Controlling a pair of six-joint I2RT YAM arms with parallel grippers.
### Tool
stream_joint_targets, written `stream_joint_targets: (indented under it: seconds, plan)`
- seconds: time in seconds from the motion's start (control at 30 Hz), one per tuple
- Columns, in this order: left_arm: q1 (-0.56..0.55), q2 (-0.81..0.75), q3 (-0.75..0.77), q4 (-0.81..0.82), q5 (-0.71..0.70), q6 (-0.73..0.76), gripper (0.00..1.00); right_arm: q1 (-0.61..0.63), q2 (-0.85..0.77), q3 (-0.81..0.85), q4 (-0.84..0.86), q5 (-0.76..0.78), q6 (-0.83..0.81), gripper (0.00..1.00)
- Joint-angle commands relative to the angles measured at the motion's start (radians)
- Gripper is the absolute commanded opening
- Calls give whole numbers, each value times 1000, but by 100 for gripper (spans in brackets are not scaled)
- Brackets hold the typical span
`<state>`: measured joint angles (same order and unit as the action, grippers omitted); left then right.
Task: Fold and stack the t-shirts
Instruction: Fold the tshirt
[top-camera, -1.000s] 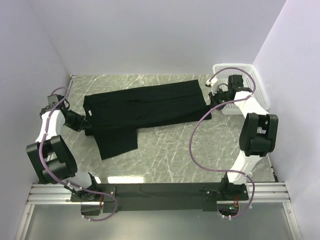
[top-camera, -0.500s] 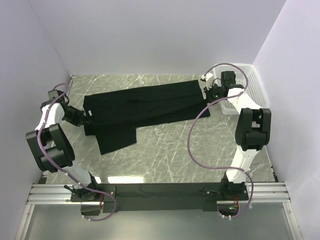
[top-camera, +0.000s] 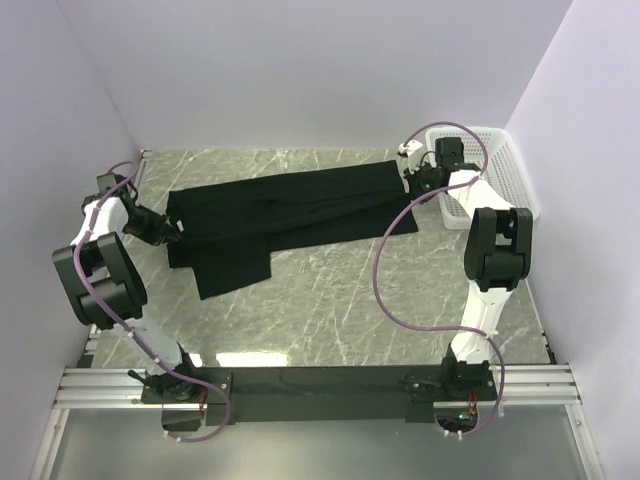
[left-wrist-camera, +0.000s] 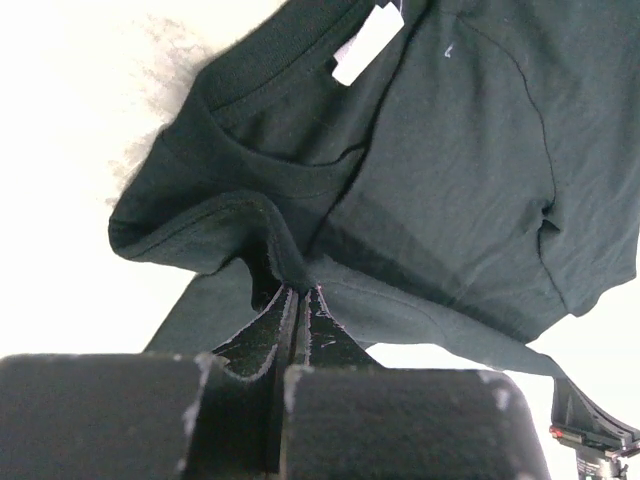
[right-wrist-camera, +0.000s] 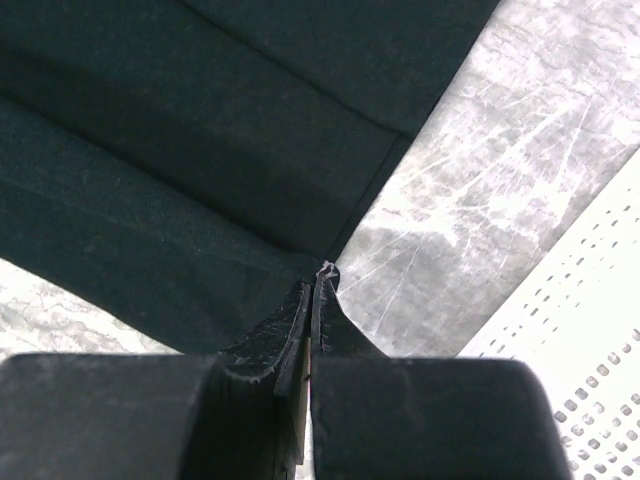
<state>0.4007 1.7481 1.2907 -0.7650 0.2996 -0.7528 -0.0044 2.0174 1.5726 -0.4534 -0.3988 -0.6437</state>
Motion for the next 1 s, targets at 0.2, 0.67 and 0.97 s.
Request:
stream_joint_targets:
  seconds: [0.2, 0.67, 0.97]
  plan:
    - [7, 51, 91, 32, 3, 9, 1, 0, 30, 61, 36, 52, 24, 0]
    - [6, 116, 143, 35, 3, 3, 1, 29, 81, 118, 39, 84, 49, 0]
    - [4, 142, 154, 39, -11, 0, 1, 37, 106, 155, 28, 100, 55, 0]
